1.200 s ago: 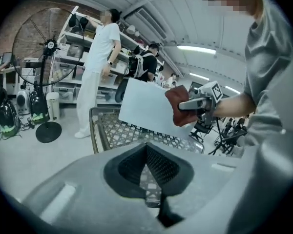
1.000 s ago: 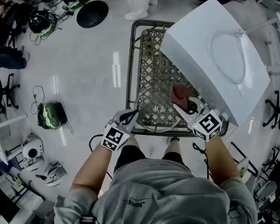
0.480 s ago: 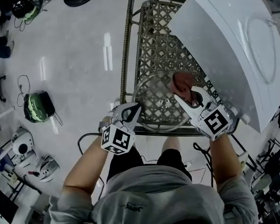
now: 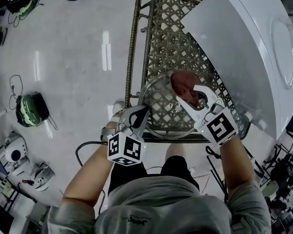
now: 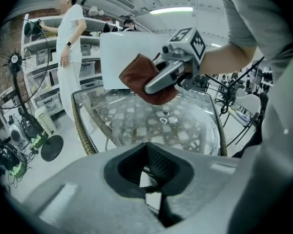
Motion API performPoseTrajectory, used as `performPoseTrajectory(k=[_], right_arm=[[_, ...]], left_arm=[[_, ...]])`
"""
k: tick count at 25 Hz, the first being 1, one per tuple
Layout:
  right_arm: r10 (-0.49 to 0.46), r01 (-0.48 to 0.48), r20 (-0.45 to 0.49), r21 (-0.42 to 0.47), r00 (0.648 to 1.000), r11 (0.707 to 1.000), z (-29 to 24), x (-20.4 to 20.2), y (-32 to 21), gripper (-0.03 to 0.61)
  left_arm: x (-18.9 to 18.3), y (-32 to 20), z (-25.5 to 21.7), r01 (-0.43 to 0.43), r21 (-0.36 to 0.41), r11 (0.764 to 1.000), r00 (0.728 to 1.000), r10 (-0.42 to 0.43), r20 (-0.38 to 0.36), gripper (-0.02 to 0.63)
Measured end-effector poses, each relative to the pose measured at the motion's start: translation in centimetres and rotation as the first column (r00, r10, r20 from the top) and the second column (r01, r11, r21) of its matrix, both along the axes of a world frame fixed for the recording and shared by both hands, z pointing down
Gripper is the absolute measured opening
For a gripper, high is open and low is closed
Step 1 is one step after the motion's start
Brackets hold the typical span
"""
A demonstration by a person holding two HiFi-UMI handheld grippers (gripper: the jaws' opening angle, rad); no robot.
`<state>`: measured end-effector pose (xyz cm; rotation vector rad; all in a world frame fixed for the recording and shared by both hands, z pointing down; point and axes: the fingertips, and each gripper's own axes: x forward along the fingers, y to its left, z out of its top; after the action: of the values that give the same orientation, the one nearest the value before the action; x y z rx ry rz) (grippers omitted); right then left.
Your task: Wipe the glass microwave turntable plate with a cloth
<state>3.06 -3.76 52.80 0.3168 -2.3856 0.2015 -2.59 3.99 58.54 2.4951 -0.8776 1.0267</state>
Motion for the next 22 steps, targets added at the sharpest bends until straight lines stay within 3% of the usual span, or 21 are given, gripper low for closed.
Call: performPoseTrajectory(k=[6, 13, 22], right_arm=[[-0.161, 0.173, -0.111, 0.1, 0.981, 0.98, 1.9, -5.0, -0.2, 0.075], [-0.287, 0.32, -0.247, 0.108, 0.926, 0.941, 4.7, -8.7, 0.9, 0.077], [-0.255, 0.288, -0.278, 0.088, 0.926, 0.953, 5.3, -7.0, 0.5, 0.075]], left_arm=[[0.0, 0.1, 0.0, 0.001, 0.009, 1.0, 1.0, -0.001, -0.004, 0.0], [-0.2, 0.2, 0.0, -0.002, 0.027, 1.0, 1.0, 0.002, -0.001, 0.0], [-0.3, 0.0, 0.0, 0.024, 0.012, 1.0, 1.0, -0.024, -0.007, 0.0]])
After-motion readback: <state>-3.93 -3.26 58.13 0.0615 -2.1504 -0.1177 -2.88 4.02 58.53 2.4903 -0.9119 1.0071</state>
